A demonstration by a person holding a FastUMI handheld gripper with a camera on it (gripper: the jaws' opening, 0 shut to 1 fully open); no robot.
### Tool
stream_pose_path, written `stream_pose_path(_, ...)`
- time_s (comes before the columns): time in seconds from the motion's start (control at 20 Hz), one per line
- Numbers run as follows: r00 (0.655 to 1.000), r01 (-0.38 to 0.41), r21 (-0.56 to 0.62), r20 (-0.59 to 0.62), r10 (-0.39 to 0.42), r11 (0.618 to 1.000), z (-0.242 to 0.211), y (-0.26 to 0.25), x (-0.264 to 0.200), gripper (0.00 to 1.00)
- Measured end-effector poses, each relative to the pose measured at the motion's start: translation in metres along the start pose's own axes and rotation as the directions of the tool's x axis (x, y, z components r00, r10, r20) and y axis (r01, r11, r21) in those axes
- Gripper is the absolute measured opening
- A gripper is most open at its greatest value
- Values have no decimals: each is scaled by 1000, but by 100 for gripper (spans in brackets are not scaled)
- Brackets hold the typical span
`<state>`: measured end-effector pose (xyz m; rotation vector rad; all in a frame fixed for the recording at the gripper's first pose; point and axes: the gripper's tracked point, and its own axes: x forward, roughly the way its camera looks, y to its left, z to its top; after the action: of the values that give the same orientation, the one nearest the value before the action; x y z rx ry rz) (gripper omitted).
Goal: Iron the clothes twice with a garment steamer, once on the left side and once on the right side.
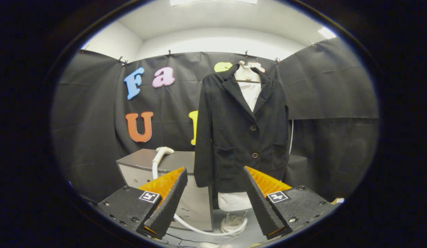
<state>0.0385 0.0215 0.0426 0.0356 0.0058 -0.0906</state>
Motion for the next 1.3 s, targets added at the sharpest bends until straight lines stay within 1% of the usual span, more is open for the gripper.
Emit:
stream_pose_path(0.2,999,-39,2,-30,39,999,12,33,44,98)
stream_pose_path(0.4,989,-137,9,-54,137,991,25,88,101,98)
stream_pose_path(0.65,969,-220,32,-113,222,975,27,154,186,98)
stream_pose_path(0.85,951,-250,22,-180,250,968,15,198,255,98)
stream_pose_path(1.0,926,-280,11,-259,273,960,-4,236,306,98)
stream_pose_path(1.15,890,-294,-2,-365,273,956,-31,261,350,98)
stream_pose_path(1.3,851,-297,-11,-456,260,955,-59,278,377,98)
